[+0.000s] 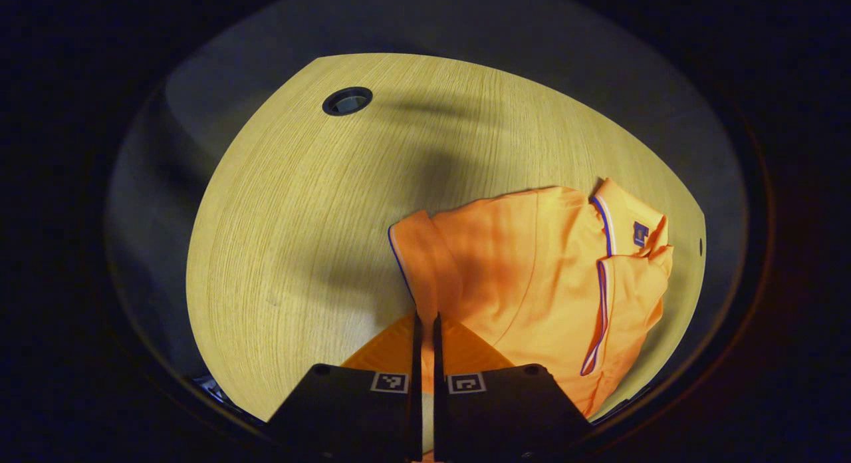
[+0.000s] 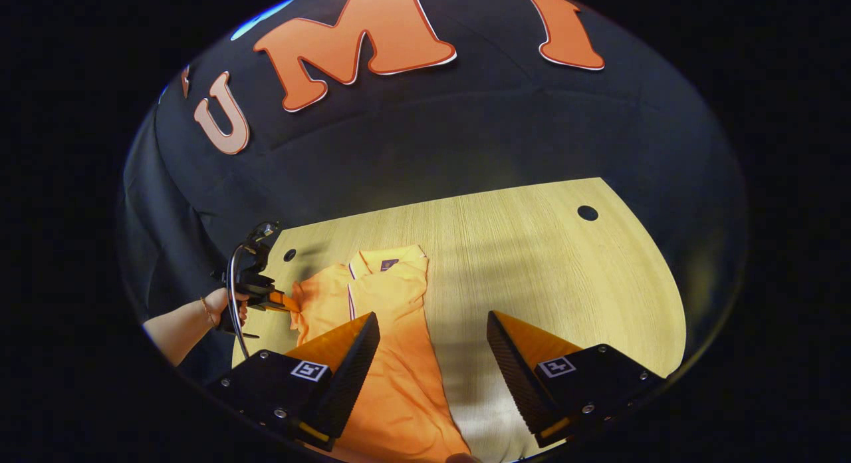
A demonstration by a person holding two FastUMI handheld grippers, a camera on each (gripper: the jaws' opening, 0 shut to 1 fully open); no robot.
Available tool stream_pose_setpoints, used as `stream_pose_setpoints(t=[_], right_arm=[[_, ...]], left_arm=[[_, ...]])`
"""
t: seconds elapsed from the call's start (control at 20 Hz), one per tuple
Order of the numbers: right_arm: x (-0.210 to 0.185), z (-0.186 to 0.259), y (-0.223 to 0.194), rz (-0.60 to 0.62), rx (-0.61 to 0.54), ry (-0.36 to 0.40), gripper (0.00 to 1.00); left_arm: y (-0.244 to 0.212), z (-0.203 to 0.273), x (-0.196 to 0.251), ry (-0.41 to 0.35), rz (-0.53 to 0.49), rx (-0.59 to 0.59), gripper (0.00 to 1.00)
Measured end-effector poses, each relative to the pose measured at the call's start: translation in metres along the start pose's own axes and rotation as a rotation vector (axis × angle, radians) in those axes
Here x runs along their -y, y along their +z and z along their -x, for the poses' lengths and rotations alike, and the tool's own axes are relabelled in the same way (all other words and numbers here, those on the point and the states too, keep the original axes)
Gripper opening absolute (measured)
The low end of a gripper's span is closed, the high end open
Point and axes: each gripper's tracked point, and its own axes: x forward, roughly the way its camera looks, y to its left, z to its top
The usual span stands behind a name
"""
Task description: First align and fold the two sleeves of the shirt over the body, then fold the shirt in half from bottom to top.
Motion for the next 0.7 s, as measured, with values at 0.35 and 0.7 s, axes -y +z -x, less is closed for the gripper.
stream_pose_setpoints(t=[0.35,0.7], right_arm=[[0.009,0.005,0.0,0.006,0.024,0.011,0.99],[0.028,0.014,0.0,0.022,0.049,-0.009,0.99]], left_arm=[[0.011,0.061,0.054,-0.066,-0.136,0.119,0.07],[-0.002,0.101,0.13,-0.158,-0.225,0.147,0.06]])
